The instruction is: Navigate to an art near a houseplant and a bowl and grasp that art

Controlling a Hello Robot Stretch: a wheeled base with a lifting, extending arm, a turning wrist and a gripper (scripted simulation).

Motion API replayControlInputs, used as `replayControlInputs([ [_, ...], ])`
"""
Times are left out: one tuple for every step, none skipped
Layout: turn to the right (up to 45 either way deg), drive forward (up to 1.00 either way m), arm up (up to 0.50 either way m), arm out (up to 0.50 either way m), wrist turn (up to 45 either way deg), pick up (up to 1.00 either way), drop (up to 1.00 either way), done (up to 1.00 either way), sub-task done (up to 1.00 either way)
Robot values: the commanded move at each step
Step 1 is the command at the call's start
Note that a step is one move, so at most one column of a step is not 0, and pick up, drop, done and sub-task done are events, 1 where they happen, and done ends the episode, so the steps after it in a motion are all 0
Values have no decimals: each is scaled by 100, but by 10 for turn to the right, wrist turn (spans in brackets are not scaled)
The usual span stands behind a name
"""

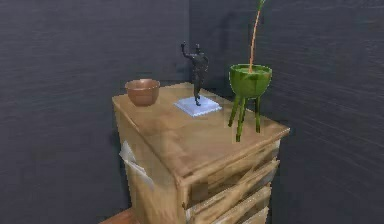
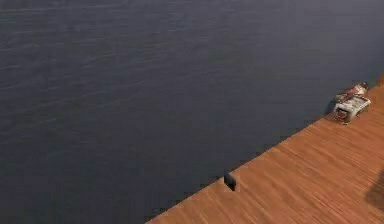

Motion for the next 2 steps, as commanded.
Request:
replayControlInputs([
  [300, 0, 0, 0, 0, 0, 0, 0, 0],
  [30, 0, 0, 0, 0, 0, 0, 0, 0],
])
